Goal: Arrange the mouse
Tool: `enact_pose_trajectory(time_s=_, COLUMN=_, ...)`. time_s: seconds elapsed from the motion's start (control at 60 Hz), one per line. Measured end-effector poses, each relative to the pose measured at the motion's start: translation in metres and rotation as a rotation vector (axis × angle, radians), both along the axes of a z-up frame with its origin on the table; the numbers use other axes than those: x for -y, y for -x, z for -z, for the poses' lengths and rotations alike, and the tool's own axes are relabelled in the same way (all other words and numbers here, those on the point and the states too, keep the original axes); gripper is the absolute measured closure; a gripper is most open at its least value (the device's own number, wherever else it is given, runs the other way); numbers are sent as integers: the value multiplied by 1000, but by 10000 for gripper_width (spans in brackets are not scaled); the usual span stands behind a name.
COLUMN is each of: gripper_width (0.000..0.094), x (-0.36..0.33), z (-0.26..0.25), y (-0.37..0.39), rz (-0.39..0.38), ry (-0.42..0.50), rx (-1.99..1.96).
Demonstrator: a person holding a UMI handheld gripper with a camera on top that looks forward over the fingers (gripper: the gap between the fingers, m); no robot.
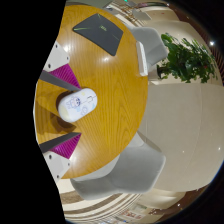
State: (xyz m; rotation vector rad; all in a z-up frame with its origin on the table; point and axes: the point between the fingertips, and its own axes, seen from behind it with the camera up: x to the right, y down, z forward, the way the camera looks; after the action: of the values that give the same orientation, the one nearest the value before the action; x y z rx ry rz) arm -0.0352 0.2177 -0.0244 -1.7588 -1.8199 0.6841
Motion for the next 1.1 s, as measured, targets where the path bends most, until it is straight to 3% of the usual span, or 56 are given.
enact_pose_trajectory(time_s=0.15, gripper_width=72, x=-2, z=3, y=20, rz=5, ry=20, rx=-2)
enact_pose_trajectory(time_s=0.2, gripper_width=115, x=-2, z=3, y=23, rz=5, ry=26, rx=-1)
enact_pose_trajectory(time_s=0.317, gripper_width=460, x=-2, z=3, y=25, rz=-6, ry=15, rx=-5)
enact_pose_trajectory(time_s=0.517, gripper_width=541, x=-4, z=-3, y=26, rz=-13, ry=-4, rx=-3)
enact_pose_trajectory(time_s=0.683, gripper_width=548, x=27, z=-52, y=41, rz=-21, ry=28, rx=-37)
enact_pose_trajectory(time_s=0.9, gripper_width=547, x=171, z=-122, y=69, rz=-129, ry=144, rx=-113)
enact_pose_trajectory(time_s=1.1, gripper_width=548, x=295, z=-92, y=75, rz=-190, ry=130, rx=-99)
